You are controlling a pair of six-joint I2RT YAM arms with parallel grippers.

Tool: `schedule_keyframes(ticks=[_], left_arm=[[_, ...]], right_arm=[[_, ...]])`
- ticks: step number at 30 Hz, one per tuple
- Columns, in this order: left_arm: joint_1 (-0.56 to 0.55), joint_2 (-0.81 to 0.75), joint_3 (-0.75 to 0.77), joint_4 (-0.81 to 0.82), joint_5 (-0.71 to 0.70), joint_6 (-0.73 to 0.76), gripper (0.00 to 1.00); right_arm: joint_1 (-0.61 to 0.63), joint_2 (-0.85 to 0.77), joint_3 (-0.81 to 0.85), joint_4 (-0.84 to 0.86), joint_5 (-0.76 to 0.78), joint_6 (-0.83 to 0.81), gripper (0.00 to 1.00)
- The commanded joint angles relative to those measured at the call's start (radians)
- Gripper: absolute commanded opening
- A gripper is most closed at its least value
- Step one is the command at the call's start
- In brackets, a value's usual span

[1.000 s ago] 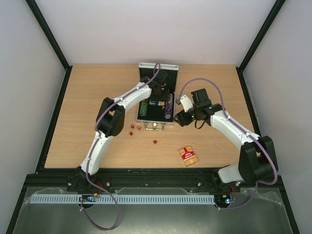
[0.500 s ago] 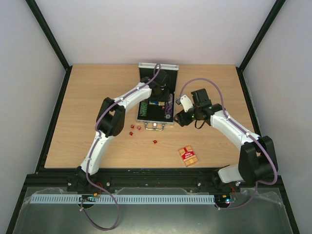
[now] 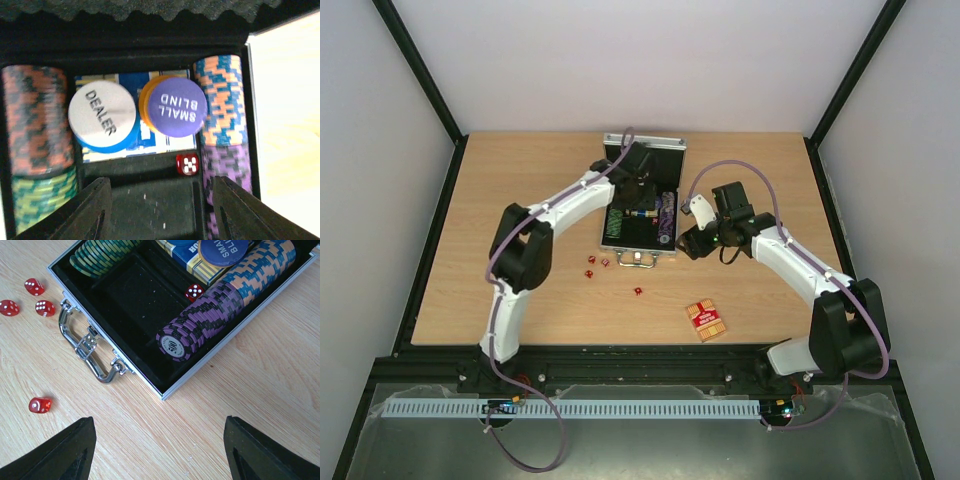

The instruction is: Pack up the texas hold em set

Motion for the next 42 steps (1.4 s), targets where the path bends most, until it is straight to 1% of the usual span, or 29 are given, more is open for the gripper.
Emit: schedule_keyframes(ticks=[1,9,15,18,25,29,32,38,42], left_arm=[[-0.014,-0.143,-0.119,0.044,-0.009,-0.001,0.58],[-0.02,-0.388,-0.449,0.078,-0.028,0.008,0.57],[-0.022,-0.556,-0.678,0.092,0.02,-0.031,0.57],[-0.022,-0.623,-0.767,0.071,0.024,-0.055,0.57],[-0.022,-0.751,-0.895,-0.02,-0.017,-0.08,0.57],[-0.022,-0.79,-0.944,-0.053,-0.025,-0.069,0.56],[-0.022,-0.781,-0.959,-0.081,-0.025,-0.059,0.53],[-0.022,-0.713,-0.979,-0.052,0.007,-0.022,0.48],[-0.022,-0.65,-0.969,-0.019,-0.003,-0.007,0.48]], right_arm=[[-0.003,-0.004,-0.011,-0.037,-0.005,-0.01,0.71],[-0.003,-0.008,-0.011,-0.038,-0.006,-0.012,0.71],[-0.003,-0.013,-0.012,-0.037,-0.013,-0.012,0.71],[-0.003,-0.013,-0.011,-0.037,-0.023,-0.011,0.71],[-0.003,0.001,-0.011,-0.039,-0.023,-0.013,0.71],[-0.003,0.001,-0.011,-0.038,-0.013,-0.014,0.71],[-0.003,-0.006,-0.013,-0.036,-0.011,-0.014,0.71],[-0.003,0.002,-0.015,-0.034,-0.011,-0.017,0.71],[-0.003,0.002,-0.014,-0.039,-0.011,-0.021,0.71]])
